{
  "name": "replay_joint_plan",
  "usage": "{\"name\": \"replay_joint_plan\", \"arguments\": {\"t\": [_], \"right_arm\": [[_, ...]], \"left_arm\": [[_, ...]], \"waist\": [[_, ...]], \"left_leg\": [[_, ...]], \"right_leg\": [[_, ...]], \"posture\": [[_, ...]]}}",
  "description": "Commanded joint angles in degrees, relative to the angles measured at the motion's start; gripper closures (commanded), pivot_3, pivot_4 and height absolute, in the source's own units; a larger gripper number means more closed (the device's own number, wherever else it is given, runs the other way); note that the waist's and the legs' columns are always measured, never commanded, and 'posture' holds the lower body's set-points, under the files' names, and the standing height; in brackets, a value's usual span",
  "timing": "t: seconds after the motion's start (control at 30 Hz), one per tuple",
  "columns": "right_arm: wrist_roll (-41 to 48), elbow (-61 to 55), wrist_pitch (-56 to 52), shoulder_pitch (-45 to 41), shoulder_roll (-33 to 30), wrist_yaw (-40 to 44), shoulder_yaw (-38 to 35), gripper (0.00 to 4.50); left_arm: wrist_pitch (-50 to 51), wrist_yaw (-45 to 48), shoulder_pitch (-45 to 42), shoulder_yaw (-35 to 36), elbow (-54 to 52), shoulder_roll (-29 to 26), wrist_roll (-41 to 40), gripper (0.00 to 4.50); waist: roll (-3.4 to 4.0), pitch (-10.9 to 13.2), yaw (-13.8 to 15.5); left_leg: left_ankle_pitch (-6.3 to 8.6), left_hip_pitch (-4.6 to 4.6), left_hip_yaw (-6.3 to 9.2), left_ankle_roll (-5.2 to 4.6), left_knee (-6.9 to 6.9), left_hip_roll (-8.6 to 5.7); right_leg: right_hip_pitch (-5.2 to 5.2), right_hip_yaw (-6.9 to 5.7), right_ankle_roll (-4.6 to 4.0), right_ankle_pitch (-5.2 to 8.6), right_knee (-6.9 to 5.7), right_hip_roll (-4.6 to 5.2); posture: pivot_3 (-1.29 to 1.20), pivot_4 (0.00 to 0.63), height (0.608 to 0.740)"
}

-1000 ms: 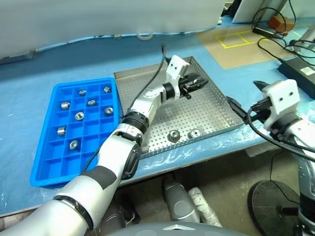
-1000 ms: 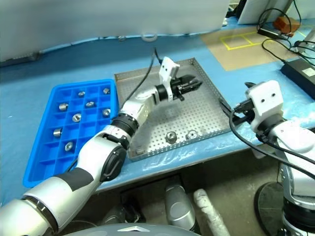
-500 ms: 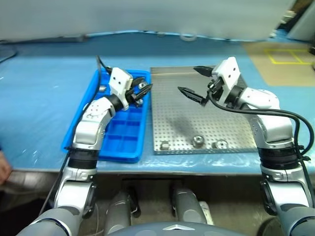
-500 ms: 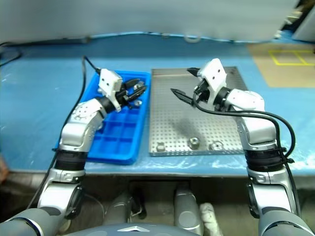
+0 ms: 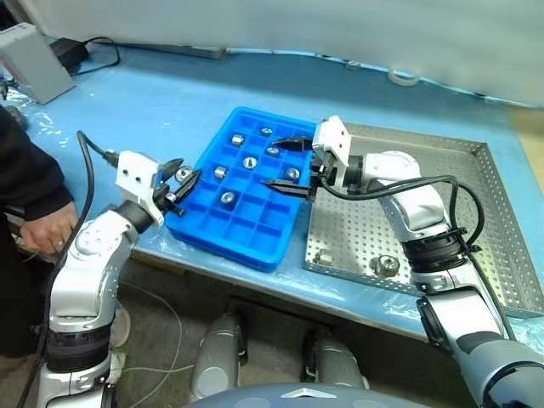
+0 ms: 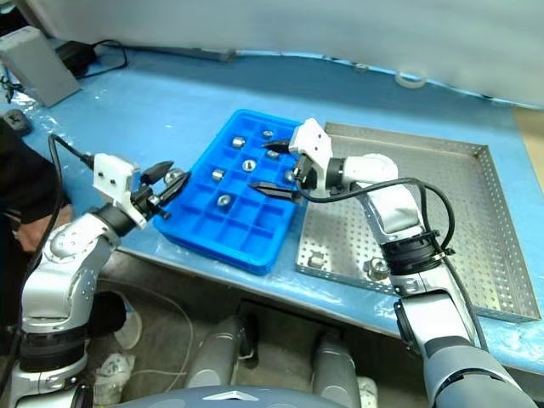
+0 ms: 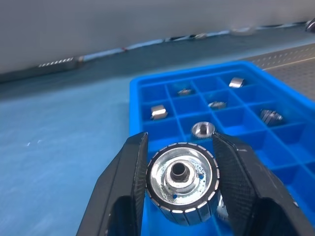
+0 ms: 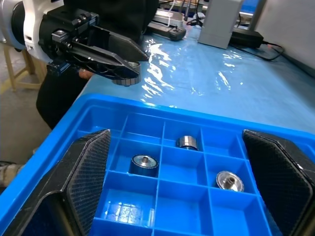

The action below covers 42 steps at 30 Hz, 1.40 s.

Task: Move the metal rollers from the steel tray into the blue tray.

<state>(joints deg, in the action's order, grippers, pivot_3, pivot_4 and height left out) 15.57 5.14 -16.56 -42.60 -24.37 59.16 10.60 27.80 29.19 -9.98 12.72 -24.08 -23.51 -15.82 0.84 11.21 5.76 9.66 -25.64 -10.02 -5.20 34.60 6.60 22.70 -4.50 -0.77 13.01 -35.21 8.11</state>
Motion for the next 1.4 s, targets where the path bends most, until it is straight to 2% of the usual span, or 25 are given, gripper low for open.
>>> {"name": "replay_joint_plan", "arguments": {"t": [0.03, 0.23, 0.4, 0.7, 0.97, 1.03, 1.07, 1.2, 1.4], "right_arm": [[-0.3, 0.1, 2.2, -2.1, 0.4, 0.8, -0.2, 0.00], [-1.4, 1.6, 3.4, -2.4, 0.3, 1.0, -0.4, 0.00], [-2.2, 1.6, 4.2, -1.6, -0.4, 1.3, -0.4, 0.00], [-3.3, 3.1, 5.8, -1.8, -0.6, 0.8, -0.8, 0.00], [-3.9, 3.5, 6.0, -1.9, -0.6, 0.4, -0.9, 0.00], [-3.8, 3.2, 5.8, -1.8, -0.7, 0.4, -1.1, 0.00], [-3.7, 3.2, 5.7, -1.8, -0.7, 0.3, -1.2, 0.00], [-3.8, 3.3, 5.7, -1.7, -0.8, 0.2, -1.3, 0.00], [-3.9, 3.6, 5.5, -1.7, -1.2, -0.2, -1.6, 0.00]], "left_arm": [[-2.8, -1.5, 1.5, 0.0, 0.0, 0.7, 0.0, 2.77], [-3.6, -2.2, 4.1, -2.3, 0.6, 1.3, 0.4, 2.77], [-4.1, -2.6, 5.0, -0.5, 1.8, 1.1, -0.6, 2.77], [-3.9, -1.8, 6.2, 3.5, 2.1, -0.9, -3.6, 2.77], [-2.3, -2.4, 7.4, 0.9, 0.4, -1.8, -3.5, 2.77], [-1.8, -2.9, 7.2, 0.7, 0.1, -1.5, -3.8, 2.07], [-1.6, -2.9, 7.2, 0.4, -0.1, -1.6, -3.8, 1.89], [0.2, -3.6, 7.0, -0.6, -1.7, -1.7, -4.0, 0.64], [2.5, -3.8, 4.0, 0.6, -3.1, -1.8, -7.2, 0.64]], "waist": [[-0.01, 0.0, 0.1], [-0.04, 0.0, 0.1], [-0.04, 0.0, -0.2], [-0.04, 0.0, -0.2], [-0.05, 0.0, -0.1], [-0.05, 0.0, -0.1], [-0.05, 0.0, -0.2], [-0.05, 0.0, -0.2], [-0.05, 0.0, -0.1]], "left_leg": [[-0.05, 0.08, -0.02, 0.08, -0.12, 0.00], [-0.39, 0.24, 0.03, 0.60, -0.54, 0.37], [-0.52, 0.16, 0.01, 0.80, -0.60, 1.04], [-0.66, 0.32, -0.07, 1.03, -0.74, 1.16], [-0.68, 0.36, -0.10, 1.07, -0.75, 1.16], [-0.69, 0.39, -0.10, 1.08, -0.75, 1.17], [-0.70, 0.40, -0.10, 1.10, -0.75, 1.18], [-0.71, 0.42, -0.10, 1.12, -0.76, 1.19], [-0.73, 0.43, -0.10, 1.14, -0.75, 1.19]], "right_leg": [[-0.01, 0.02, -0.02, -0.01, 0.00, 0.00], [0.07, 0.05, -0.02, -0.02, 0.05, -0.40], [0.28, 0.05, -0.08, -0.01, 0.15, -1.04], [0.36, 0.04, -0.37, 0.03, -0.06, -1.10], [0.34, 0.07, -0.38, 0.02, -0.10, -1.10], [0.34, 0.08, -0.39, 0.01, -0.13, -1.10], [0.34, 0.08, -0.39, 0.01, -0.15, -1.10], [0.35, 0.08, -0.39, 0.01, -0.18, -1.12], [0.35, 0.08, -0.40, 0.01, -0.24, -1.12]], "posture": [[0.18, 0.150, 0.740], [0.18, 0.150, 0.740], [0.17, 0.150, 0.740], [0.16, 0.150, 0.740], [0.16, 0.150, 0.740], [0.15, 0.150, 0.740], [0.15, 0.150, 0.740], [0.15, 0.150, 0.740], [0.14, 0.150, 0.740]]}}
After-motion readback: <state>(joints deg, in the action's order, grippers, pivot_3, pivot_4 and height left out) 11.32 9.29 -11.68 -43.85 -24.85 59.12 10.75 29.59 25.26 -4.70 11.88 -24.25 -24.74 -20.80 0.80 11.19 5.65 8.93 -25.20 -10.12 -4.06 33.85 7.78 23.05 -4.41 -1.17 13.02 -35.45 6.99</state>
